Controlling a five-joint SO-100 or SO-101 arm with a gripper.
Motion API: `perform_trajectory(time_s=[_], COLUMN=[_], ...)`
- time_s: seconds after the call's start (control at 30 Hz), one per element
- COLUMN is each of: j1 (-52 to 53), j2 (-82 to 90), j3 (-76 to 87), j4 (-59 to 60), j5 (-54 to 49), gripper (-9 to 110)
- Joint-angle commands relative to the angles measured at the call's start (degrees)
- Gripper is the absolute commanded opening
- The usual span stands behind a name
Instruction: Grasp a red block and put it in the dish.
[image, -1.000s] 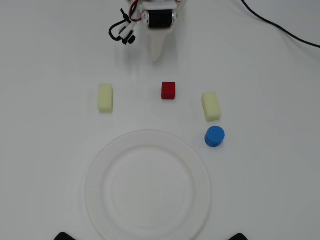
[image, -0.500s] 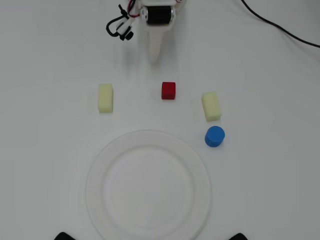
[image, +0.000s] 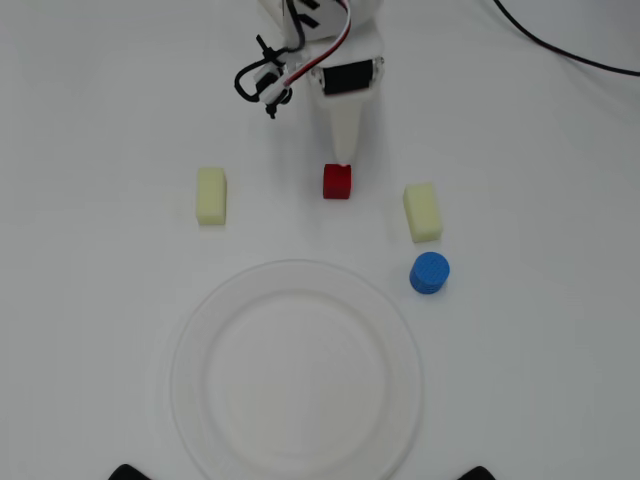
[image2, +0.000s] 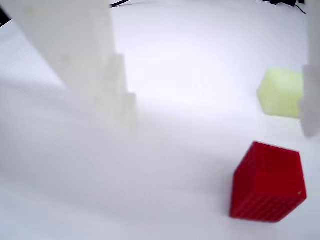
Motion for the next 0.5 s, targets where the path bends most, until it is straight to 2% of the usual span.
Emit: perform_trajectory(time_s=[0.0,0.3,0.47], j1=[-0.5,-1.0,-1.6], j2=[-8.3,-19.2,-23.5], j3=[-6.9,-10.0,-13.2], j4=[-0.4,-6.4,-6.5], j5=[1.0,2.5,2.6], gripper=[32,34,21])
